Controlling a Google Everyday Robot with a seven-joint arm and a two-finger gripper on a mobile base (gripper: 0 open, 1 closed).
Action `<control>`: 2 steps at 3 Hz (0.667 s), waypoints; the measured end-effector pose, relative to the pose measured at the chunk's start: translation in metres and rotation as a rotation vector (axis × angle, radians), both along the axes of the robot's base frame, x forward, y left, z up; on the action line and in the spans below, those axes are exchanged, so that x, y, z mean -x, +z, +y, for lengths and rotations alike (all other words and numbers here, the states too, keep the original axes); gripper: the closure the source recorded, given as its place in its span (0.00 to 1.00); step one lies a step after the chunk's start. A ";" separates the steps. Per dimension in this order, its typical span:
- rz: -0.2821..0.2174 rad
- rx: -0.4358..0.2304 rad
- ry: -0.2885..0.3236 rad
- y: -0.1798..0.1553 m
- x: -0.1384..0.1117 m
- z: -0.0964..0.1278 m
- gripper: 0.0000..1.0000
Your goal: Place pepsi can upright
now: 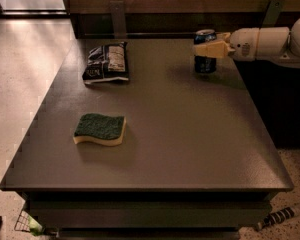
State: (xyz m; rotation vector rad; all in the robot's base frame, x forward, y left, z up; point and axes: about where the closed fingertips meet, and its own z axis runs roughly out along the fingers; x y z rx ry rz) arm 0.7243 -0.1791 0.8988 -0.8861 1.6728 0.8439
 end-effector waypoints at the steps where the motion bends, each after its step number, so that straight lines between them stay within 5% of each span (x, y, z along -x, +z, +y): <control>1: -0.071 -0.024 0.012 -0.010 0.003 -0.007 1.00; 2: -0.113 -0.017 0.023 -0.016 0.006 -0.009 1.00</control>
Offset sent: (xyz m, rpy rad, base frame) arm -0.0120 -0.0188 -0.0224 0.0061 -0.1668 0.0234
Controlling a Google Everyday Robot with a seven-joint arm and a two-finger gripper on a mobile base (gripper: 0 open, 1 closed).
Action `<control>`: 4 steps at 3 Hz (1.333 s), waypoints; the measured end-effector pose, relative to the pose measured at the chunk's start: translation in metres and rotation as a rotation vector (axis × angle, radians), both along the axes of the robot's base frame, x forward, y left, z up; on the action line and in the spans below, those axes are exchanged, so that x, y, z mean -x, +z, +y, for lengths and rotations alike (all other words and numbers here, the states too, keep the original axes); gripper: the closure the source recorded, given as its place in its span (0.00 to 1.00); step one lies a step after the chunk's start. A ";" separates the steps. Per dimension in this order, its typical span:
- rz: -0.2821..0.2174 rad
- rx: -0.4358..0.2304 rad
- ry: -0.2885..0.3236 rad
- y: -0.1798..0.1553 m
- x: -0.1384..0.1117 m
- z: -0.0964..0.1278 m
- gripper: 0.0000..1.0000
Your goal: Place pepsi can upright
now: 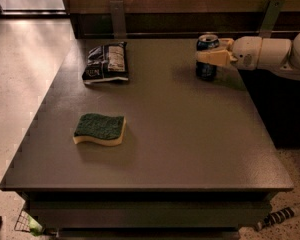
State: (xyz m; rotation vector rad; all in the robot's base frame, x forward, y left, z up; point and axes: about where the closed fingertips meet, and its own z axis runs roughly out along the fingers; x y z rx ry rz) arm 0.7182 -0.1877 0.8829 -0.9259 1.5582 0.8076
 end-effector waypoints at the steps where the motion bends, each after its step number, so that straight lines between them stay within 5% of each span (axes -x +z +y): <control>1: -0.018 0.010 0.007 -0.011 0.003 0.001 1.00; 2: -0.018 0.010 0.007 -0.007 0.003 0.001 0.98; 4: -0.018 0.010 0.008 -0.006 0.003 0.001 0.53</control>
Offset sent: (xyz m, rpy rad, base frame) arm -0.0114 -0.0088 -0.0598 0.0297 0.0380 -0.0394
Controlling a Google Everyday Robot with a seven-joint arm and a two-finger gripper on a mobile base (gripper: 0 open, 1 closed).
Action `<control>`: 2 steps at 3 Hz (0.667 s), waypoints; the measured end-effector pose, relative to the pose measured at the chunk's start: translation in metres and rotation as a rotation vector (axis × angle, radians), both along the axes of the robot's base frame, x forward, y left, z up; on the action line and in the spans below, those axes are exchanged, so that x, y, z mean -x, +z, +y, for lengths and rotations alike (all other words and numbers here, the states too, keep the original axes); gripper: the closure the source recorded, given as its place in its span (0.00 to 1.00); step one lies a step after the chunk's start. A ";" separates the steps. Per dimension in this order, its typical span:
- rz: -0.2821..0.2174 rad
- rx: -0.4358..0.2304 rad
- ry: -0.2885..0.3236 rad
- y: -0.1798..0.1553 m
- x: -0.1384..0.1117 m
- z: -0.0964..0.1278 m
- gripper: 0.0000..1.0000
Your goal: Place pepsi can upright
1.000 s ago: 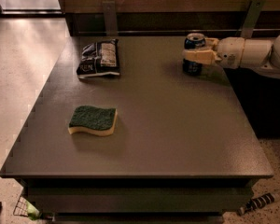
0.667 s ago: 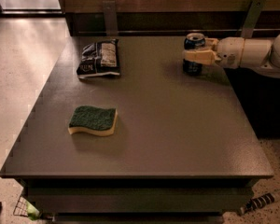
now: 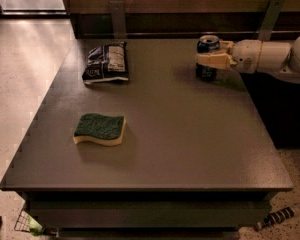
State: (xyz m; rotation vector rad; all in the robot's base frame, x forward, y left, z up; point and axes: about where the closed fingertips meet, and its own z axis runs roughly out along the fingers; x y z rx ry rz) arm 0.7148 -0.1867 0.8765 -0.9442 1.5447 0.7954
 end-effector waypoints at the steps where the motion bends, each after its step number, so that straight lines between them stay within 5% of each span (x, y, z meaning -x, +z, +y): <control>1: 0.000 0.000 0.000 0.000 0.000 0.000 0.22; 2: 0.000 0.000 0.000 0.000 0.000 0.000 0.01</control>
Offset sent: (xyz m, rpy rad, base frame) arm 0.0000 0.0001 0.0004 0.0000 0.0000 0.0002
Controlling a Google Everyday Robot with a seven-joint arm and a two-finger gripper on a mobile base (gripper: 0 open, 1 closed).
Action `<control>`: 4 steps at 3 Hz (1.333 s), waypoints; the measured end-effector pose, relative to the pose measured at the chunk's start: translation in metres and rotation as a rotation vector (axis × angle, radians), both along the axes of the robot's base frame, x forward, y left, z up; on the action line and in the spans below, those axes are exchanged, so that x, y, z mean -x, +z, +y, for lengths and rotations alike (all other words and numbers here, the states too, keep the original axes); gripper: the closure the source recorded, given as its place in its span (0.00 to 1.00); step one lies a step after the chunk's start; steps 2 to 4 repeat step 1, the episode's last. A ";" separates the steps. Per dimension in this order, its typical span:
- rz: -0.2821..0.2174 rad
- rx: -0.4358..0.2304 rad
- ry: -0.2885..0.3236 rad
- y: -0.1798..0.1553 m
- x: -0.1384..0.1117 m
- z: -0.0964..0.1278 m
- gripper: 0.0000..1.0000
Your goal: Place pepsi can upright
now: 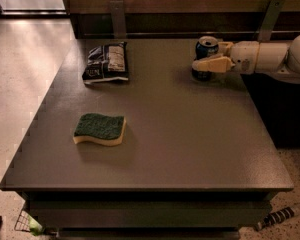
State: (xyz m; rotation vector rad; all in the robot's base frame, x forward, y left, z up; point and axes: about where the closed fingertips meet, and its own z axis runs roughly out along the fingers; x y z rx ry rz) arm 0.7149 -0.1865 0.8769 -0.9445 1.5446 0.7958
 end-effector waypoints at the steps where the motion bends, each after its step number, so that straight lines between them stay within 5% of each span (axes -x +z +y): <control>1: 0.000 0.000 0.001 0.000 0.000 0.001 0.00; 4: 0.000 0.000 0.001 0.000 0.000 0.001 0.00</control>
Offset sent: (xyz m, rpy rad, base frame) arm 0.0000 0.0000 0.0000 0.0000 0.0000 0.0000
